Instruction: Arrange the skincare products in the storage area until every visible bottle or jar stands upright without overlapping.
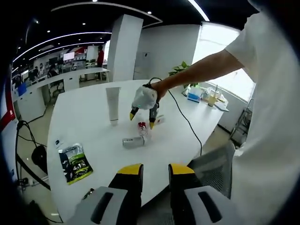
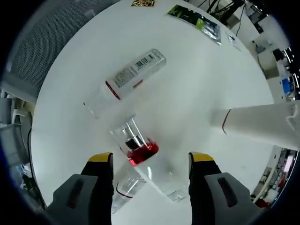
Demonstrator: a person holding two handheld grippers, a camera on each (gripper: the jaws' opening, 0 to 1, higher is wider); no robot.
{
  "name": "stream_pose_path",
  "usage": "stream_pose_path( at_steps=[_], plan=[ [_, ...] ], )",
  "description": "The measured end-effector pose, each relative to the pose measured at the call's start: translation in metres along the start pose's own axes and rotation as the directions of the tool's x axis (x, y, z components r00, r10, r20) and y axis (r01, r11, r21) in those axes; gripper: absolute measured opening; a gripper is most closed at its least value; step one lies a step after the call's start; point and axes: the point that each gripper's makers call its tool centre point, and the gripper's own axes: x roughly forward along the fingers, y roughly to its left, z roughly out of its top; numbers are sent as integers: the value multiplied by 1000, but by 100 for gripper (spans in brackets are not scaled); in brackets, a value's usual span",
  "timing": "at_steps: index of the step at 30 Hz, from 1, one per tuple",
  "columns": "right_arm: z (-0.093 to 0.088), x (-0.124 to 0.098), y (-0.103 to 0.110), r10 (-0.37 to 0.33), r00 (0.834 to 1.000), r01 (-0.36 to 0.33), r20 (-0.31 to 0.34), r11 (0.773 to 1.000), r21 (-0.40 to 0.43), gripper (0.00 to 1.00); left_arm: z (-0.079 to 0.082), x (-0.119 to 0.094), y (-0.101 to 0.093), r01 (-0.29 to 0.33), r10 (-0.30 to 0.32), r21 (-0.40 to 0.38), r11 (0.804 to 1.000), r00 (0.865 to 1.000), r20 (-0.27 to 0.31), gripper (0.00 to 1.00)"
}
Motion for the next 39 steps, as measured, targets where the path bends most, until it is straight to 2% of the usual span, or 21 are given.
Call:
stream_pose_path(
  at_steps=[3,5,7,10,13,16,22,23,27,29,32,39],
  plan=[
    [-6,5,2,8,999,-9,-34,1000,-22,58,-1,4,-3,11,-11,10,1000,1000,-14,22],
    [-6,7,3,21,999,-21,-34,1000,-3,54,0,4,-2,4,-4,10,1000,1000,-12,22],
    [-6,5,0,15,999,-15,-36,1000,5,57,2,4,-1,4,-4,-12,1000,1000,5,22],
    [-7,6,-1,23,999,-23,-39,1000,0,56,1,8,0,7,-7,-24,1000,1000,4,22],
    [-5,7,7,85,996,-86,-41,996,-29,51,-1,11,2,3,-4,-13,1000,1000,-12,22],
    [-5,8,7,116,993,-117,-34,992,-50,49,0,12,2,3,-3,-16,1000,1000,-6,22],
    [-4,9,7,108,992,-112,-70,992,-55,48,-4,10,6,-5,5,-34,999,1000,2,22],
    [-6,9,5,104,991,-112,-88,990,-87,47,-6,10,7,-7,7,-39,999,1000,2,22],
    [-8,8,2,100,991,-110,-90,988,-110,42,-10,8,8,-12,12,-38,999,1000,-9,22],
    [-9,8,-1,97,991,-107,-96,989,-101,35,-12,7,10,-20,20,-28,999,1000,-20,22],
    [-8,9,-1,100,989,-112,-106,987,-117,33,-13,5,14,-36,36,-45,998,999,-10,22],
    [-11,9,0,101,984,-112,-146,992,-64,28,-12,2,15,-52,53,-55,997,999,6,22]
  ],
)
